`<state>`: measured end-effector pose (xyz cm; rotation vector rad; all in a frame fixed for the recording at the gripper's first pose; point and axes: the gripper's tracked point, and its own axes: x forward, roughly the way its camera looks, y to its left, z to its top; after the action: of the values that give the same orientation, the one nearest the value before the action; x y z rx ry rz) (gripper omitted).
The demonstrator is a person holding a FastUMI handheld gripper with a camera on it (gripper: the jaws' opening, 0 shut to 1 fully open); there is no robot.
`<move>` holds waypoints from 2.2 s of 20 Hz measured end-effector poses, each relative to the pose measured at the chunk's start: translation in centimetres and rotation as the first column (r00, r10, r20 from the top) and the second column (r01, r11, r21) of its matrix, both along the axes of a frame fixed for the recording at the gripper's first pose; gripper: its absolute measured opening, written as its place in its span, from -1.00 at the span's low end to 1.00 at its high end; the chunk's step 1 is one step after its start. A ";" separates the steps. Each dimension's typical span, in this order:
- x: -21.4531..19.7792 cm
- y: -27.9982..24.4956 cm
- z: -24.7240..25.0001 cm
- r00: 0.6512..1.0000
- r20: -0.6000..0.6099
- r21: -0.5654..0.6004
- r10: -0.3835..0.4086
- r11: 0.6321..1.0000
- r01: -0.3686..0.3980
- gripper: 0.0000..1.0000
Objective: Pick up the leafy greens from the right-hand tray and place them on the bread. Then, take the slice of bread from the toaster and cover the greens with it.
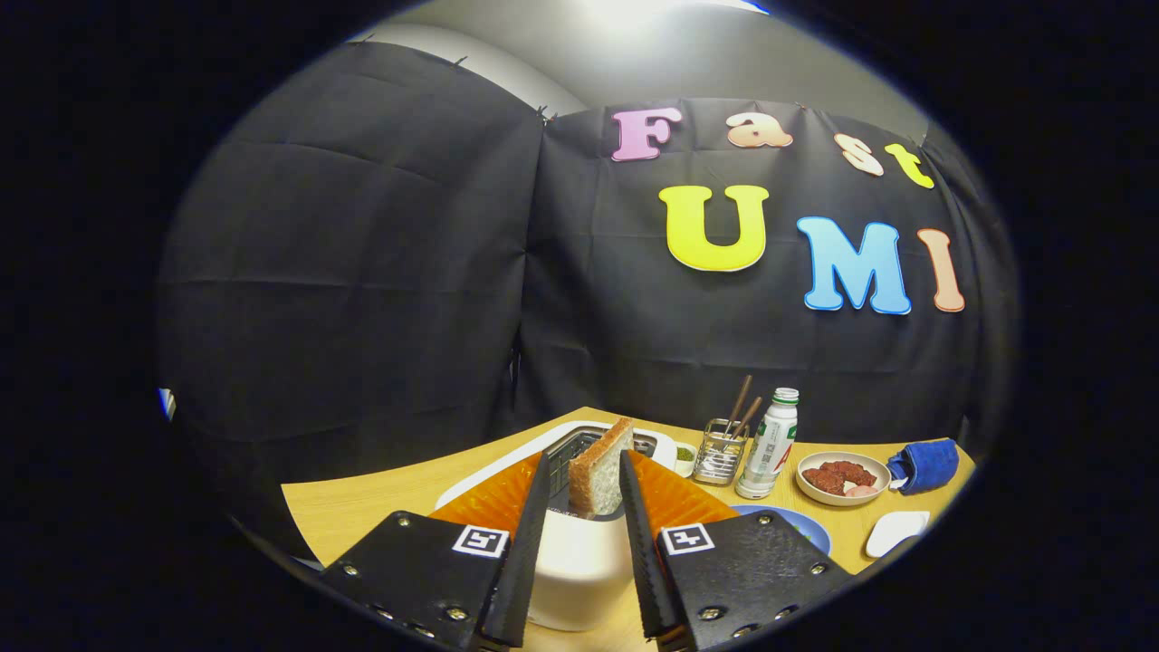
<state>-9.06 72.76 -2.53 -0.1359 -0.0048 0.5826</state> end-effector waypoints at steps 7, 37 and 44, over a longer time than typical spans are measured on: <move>1.8 0.3 -0.5 0.998 -0.020 0.001 -0.060 0.998 0.060 -0.61; -0.4 -11.0 7.1 0.998 0.012 0.092 -0.054 0.994 0.053 -0.90; 2.9 -14.2 2.5 0.991 -0.057 0.070 -0.124 0.989 0.128 -0.90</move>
<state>-6.14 58.61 -0.04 -0.0495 0.0330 0.4585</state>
